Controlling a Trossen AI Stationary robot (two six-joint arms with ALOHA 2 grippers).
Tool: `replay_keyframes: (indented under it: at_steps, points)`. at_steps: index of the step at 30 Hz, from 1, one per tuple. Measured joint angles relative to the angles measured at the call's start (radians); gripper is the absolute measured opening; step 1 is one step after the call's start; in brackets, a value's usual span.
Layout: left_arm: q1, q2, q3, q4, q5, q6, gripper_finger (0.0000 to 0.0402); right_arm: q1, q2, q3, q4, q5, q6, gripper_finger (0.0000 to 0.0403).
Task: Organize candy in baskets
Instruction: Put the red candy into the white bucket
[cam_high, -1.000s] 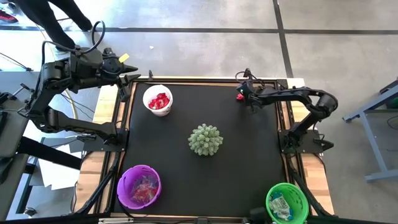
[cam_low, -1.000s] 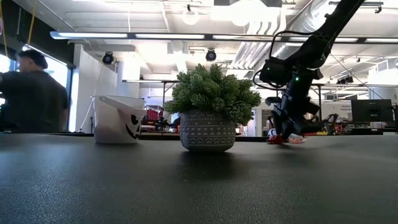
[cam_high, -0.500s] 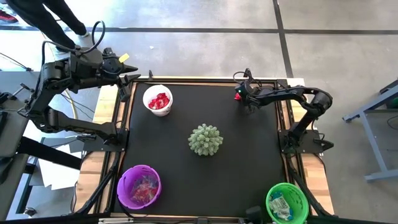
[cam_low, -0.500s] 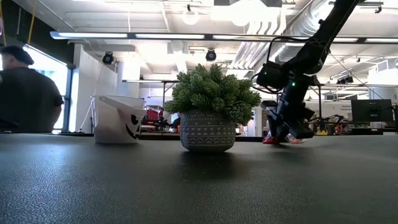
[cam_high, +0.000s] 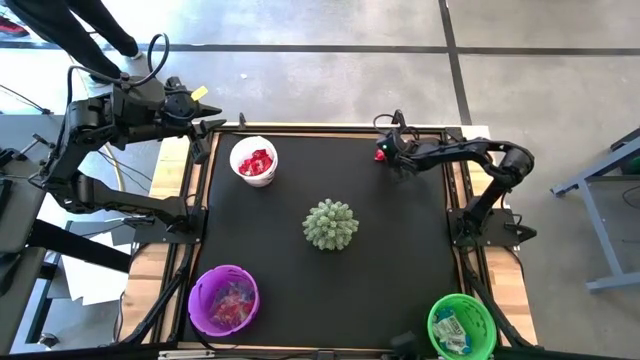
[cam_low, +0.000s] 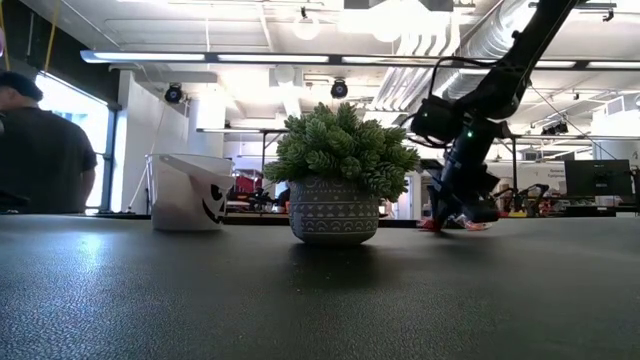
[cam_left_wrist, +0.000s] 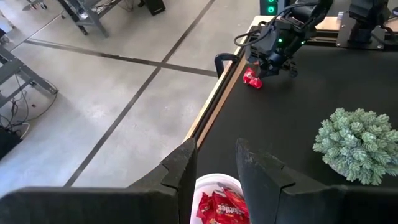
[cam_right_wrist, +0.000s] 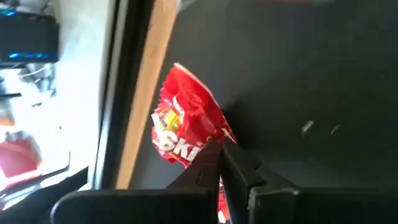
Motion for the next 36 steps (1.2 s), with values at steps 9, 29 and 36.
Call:
replay_keyframes:
  at_steps: [9,29,36]
  points:
    - [0.000,0.000,0.000,-0.001,0.000,-0.016,0.0101,0.062,0.000,0.000,0.233,0.000,-0.031,0.0001]
    - [0.000,-0.066,-0.291,0.587,0.075,-0.032,0.0101,0.289,-0.003,0.102,1.166,-0.112,-0.898,0.0000]
    - [0.000,-0.078,-0.464,0.851,0.101,-0.159,0.0101,0.314,-0.008,0.289,1.083,-0.169,-1.137,0.0000]
